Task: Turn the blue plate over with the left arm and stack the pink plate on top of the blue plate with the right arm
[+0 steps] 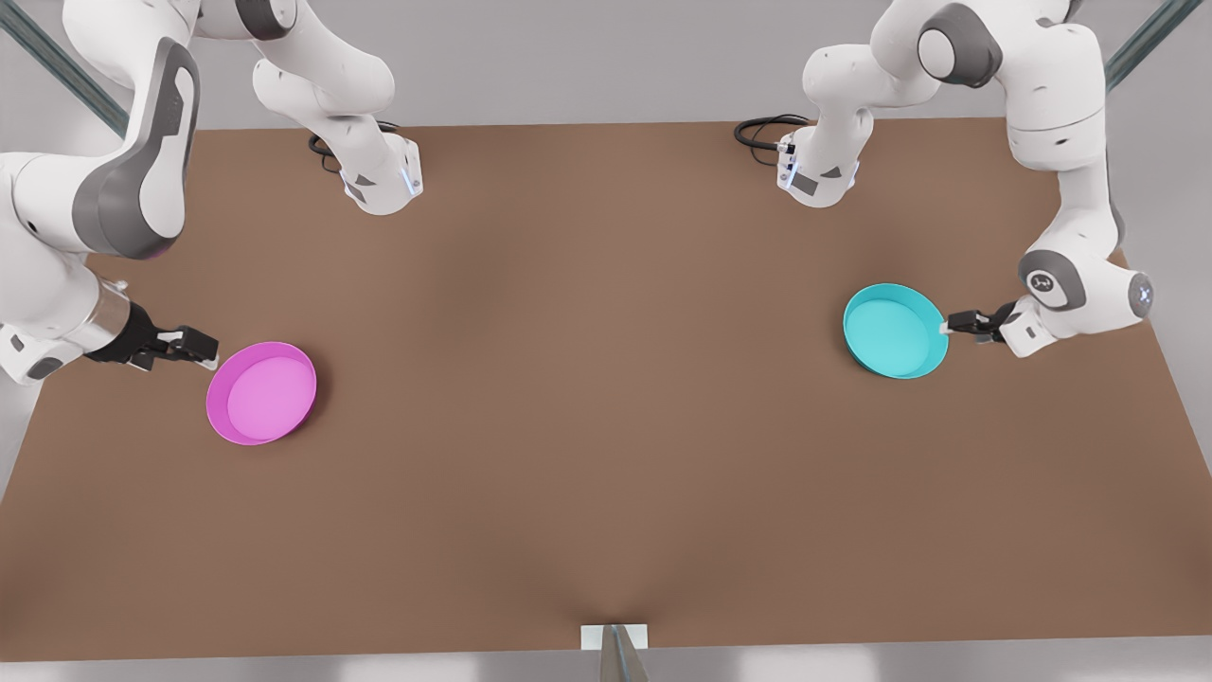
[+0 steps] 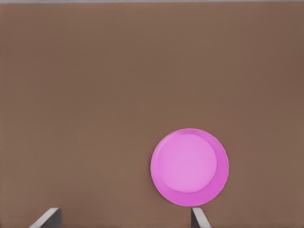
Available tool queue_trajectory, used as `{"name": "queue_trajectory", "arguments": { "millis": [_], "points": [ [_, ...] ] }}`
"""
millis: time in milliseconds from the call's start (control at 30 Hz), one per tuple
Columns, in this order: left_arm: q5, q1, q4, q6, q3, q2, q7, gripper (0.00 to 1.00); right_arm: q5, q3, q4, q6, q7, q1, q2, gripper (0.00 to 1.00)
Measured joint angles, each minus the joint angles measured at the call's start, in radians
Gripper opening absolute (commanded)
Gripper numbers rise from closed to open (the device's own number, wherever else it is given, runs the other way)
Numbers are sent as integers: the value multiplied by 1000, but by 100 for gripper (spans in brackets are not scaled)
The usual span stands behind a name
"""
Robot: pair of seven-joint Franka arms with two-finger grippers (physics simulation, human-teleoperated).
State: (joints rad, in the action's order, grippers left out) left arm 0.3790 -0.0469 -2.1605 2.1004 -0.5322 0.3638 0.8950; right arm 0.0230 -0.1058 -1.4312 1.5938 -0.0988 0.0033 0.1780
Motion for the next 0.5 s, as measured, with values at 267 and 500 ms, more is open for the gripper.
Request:
{"name": "queue_trajectory", "arguments": {
  "millis": [267, 500],
  "points": [
    [100, 1, -1, 3, 0, 107, 56, 62, -3, 6, 8, 12, -1, 11, 12, 100],
    [173, 1, 4, 3, 0, 136, 58, 32, -11, 11, 14, 14, -1, 41, 37, 100]
  ]
}}
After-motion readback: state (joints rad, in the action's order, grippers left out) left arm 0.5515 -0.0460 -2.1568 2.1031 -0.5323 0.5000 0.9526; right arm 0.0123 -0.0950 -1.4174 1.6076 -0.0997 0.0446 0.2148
